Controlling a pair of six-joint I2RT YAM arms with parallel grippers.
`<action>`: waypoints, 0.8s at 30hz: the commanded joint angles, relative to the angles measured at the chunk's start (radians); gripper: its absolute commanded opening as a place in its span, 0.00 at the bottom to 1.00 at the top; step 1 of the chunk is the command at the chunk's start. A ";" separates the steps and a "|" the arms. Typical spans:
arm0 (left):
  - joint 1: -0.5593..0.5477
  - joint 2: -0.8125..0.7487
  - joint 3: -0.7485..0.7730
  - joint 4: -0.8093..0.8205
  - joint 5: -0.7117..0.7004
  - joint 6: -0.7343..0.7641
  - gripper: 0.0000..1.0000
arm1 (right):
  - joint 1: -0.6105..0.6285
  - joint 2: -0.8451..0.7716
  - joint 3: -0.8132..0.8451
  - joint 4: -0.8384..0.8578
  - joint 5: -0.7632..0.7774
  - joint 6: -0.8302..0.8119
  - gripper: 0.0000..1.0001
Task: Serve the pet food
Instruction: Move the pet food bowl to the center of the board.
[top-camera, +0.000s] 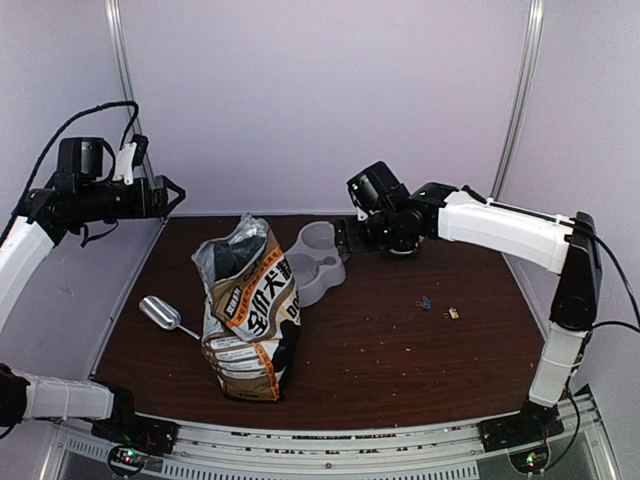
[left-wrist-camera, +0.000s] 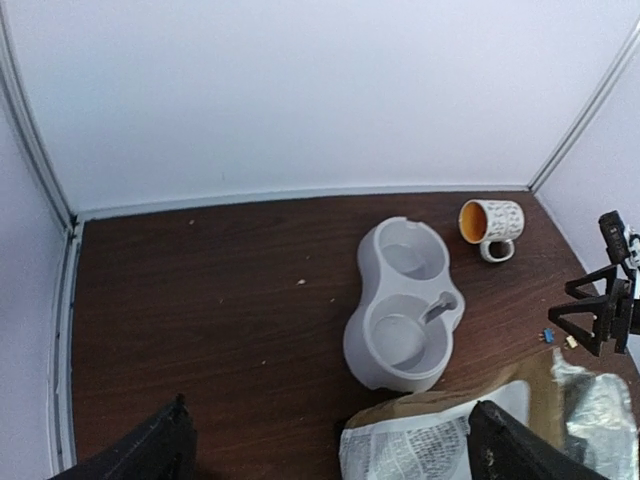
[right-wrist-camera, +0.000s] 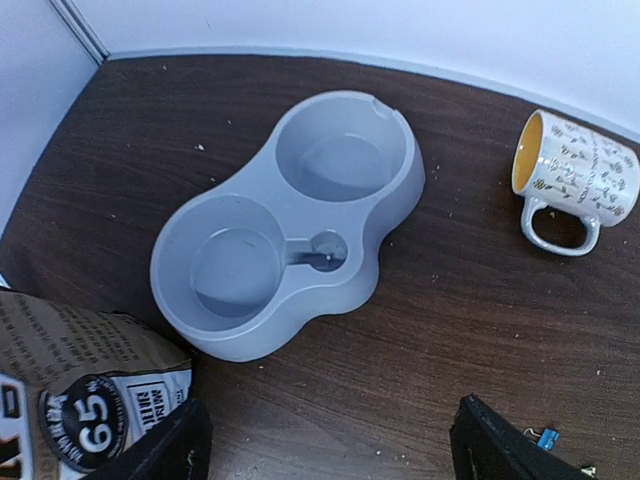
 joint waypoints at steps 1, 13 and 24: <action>0.085 -0.052 -0.135 0.108 0.042 0.040 0.98 | -0.019 0.117 0.065 -0.001 -0.008 0.042 0.84; 0.105 -0.115 -0.264 0.141 -0.080 0.126 0.98 | -0.015 0.433 0.376 -0.148 0.000 0.121 0.88; 0.105 -0.124 -0.306 0.162 -0.081 0.138 0.98 | 0.027 0.572 0.499 -0.265 0.102 0.135 0.90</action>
